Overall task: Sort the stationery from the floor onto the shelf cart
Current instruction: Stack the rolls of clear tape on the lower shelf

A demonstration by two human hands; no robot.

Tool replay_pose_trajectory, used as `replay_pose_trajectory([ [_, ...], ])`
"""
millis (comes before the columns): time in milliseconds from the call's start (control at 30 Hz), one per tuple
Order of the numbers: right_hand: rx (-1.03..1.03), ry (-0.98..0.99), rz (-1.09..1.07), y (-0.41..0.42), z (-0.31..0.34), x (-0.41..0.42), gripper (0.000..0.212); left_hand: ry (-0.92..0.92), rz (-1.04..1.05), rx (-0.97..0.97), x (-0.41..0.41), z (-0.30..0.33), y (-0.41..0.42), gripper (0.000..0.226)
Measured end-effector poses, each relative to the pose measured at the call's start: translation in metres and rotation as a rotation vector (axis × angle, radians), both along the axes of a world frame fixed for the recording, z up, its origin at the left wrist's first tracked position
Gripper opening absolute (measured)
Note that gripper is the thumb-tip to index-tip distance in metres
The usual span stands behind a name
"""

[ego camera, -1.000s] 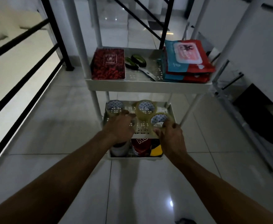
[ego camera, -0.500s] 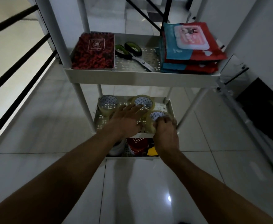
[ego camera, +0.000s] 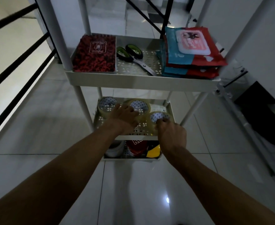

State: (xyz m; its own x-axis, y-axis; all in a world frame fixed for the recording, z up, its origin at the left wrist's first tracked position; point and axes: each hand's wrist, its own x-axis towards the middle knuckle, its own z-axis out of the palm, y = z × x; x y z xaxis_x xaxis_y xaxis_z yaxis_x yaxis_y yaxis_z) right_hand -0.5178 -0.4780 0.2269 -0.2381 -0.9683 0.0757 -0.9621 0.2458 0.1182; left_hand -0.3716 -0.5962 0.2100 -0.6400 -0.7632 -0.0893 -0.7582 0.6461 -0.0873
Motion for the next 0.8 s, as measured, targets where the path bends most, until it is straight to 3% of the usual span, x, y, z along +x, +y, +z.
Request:
replay_pose_trajectory([
  [67, 0.008, -0.075, -0.018, -0.001, -0.004, 0.001, 0.024, -0.004, -0.001, -0.024, 0.004, 0.0, -0.002, 0.05],
  [167, 0.0, -0.19, -0.028, 0.0, -0.014, -0.001, 0.034, 0.036, 0.022, 0.089, 0.008, 0.0, -0.002, 0.056],
  [333, -0.025, -0.241, -0.021, -0.001, -0.02, -0.005, 0.044, 0.147, 0.045, 0.199, 0.013, 0.001, 0.013, 0.063],
  [567, -0.148, -0.302, 0.039, 0.015, -0.006, 0.007, 0.053, 0.482, -0.001, 0.141, 0.045, 0.023, 0.058, 0.055],
  [800, -0.091, -0.375, 0.098, 0.076, 0.03, 0.042, 0.077, 0.51, 0.01, 0.112, 0.121, 0.06, 0.133, 0.065],
])
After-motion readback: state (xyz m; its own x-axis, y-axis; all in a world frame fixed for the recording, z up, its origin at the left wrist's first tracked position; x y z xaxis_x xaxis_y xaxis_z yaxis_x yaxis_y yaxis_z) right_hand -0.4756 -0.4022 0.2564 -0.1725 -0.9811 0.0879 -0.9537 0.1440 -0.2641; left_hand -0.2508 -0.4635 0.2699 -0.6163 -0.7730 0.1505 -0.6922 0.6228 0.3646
